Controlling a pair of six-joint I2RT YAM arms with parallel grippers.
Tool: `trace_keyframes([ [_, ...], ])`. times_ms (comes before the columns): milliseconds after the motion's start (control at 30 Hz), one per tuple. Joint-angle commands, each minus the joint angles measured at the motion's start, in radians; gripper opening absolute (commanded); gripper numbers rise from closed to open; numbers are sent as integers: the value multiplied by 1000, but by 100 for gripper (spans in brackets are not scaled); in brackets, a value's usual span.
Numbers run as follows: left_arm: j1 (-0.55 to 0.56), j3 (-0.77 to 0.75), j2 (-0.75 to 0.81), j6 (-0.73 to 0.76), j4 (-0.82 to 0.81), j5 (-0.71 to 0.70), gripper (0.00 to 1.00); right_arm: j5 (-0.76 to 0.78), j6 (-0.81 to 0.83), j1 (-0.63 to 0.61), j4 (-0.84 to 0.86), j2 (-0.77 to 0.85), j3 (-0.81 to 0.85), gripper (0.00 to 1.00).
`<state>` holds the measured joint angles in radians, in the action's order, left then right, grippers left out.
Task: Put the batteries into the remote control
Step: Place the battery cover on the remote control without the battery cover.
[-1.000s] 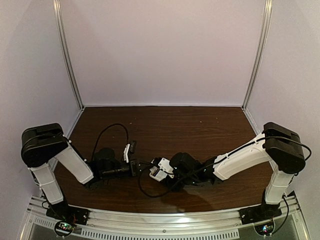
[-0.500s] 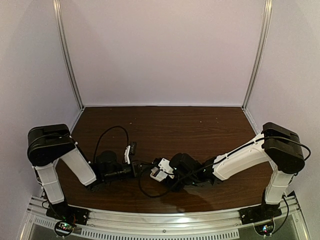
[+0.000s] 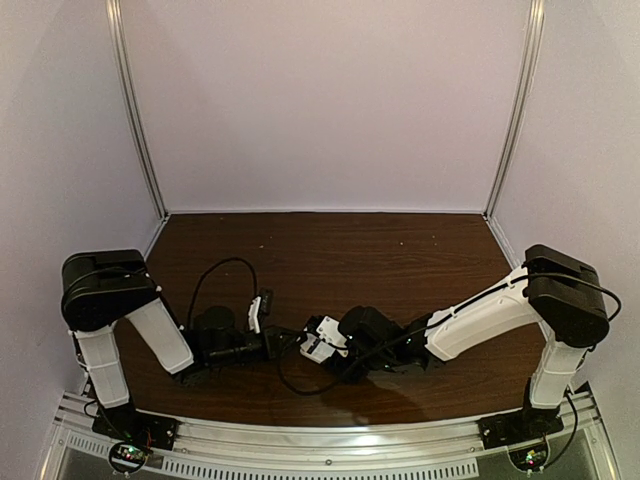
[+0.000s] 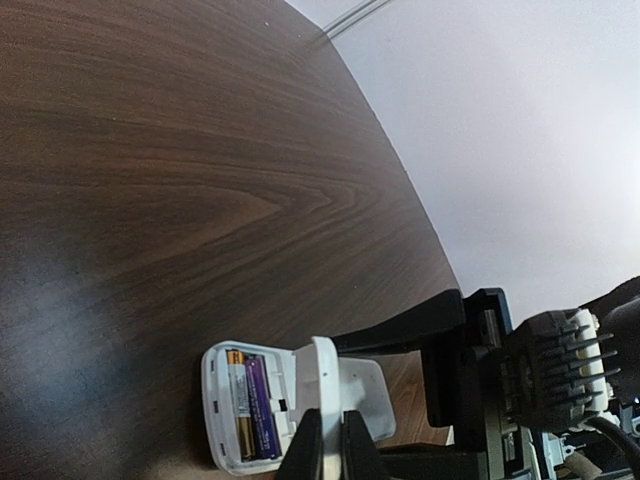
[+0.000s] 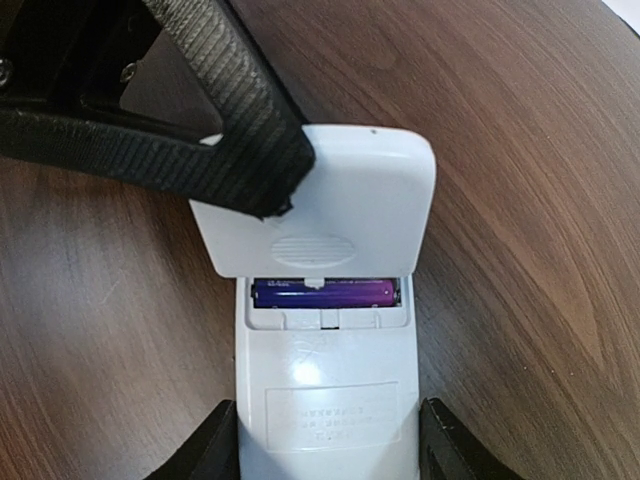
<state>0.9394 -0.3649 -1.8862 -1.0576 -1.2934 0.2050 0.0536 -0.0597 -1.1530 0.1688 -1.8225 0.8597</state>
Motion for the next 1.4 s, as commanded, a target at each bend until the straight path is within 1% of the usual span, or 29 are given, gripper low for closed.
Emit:
trace_keyframes([
  [0,10,-1,-23,-4,-64,-12,0,1,-23,4,-37,-28,8,35],
  [733,12,-45,-61,-5,-48,-4,0,-25,3,5,-26,-23,4,33],
  [1367,12,-22,-72,-8,-31,-29,0,-42,26,5,-22,-12,-7,31],
])
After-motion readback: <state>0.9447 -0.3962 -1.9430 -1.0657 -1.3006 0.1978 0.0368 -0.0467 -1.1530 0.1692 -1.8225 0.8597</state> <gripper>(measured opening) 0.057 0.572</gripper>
